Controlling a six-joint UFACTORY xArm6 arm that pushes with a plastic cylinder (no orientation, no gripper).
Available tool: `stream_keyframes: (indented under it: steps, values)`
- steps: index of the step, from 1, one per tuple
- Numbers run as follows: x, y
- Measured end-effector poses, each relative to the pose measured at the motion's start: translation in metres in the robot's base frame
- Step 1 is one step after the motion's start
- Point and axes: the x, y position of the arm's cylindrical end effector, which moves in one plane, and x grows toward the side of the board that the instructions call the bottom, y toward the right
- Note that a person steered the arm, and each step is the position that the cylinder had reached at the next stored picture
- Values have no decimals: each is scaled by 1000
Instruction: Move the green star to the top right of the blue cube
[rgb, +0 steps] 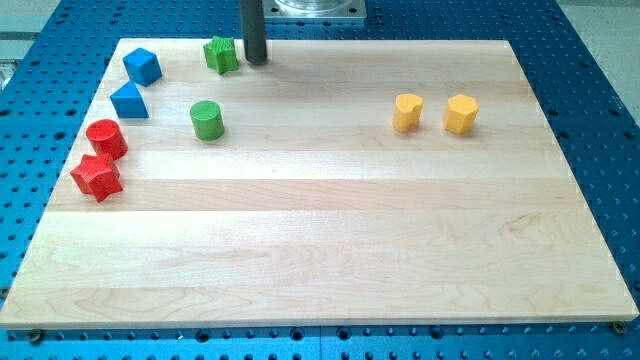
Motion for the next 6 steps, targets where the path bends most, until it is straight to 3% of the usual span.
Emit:
stream_keyframes:
  steps: [1, 2, 4, 6]
  values:
    - [-16, -9]
    - [-3, 56]
    - [41, -13]
    - [43, -43]
